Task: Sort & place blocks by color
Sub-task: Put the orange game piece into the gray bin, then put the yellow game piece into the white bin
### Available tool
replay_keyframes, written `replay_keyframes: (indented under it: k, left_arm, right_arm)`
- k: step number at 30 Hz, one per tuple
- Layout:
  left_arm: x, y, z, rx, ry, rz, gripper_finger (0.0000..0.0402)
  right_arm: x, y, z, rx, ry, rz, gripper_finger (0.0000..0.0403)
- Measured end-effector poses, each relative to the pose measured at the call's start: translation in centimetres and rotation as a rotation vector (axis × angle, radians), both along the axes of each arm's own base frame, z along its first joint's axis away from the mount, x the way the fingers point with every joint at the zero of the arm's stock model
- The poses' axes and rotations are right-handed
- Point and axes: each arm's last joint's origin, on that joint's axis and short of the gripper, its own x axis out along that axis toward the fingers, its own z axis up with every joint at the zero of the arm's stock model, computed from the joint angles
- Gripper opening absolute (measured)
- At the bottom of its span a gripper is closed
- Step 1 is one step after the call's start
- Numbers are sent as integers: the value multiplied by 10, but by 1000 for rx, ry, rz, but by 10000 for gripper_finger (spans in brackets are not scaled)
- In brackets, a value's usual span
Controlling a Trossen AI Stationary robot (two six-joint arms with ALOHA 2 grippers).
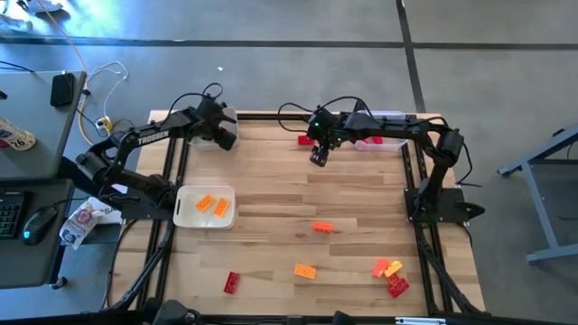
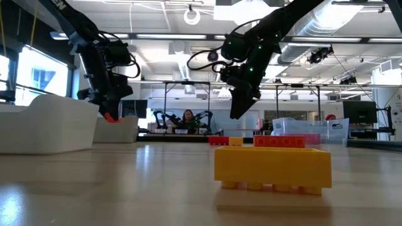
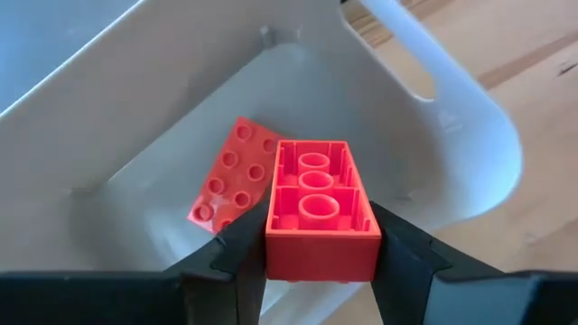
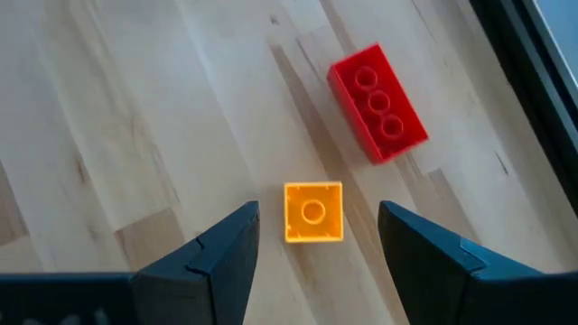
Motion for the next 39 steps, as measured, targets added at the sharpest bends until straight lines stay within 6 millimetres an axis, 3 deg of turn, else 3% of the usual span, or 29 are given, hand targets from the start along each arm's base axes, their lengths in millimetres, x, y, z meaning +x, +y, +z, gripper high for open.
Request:
replay_keyframes:
  k: [10, 15, 25, 34, 39]
  left_arm:
    - [0, 1, 0, -1, 7, 1, 198]
    - [2, 4, 15, -12, 13, 1, 221]
    - [5, 9, 46, -28, 28, -25, 225]
    - [14, 8, 57, -126, -196, -149, 225]
    - [15, 8, 57, -128, -208, -174, 225]
  right_arm:
    - [0, 1, -11, 26, 63, -6, 213]
    - [3, -1, -26, 37, 92, -7, 213]
    - [8, -4, -30, 6, 69, -21, 213]
    - [12, -6, -50, 30, 118, -28, 213]
    - [14, -7, -59, 14, 138, -39, 213]
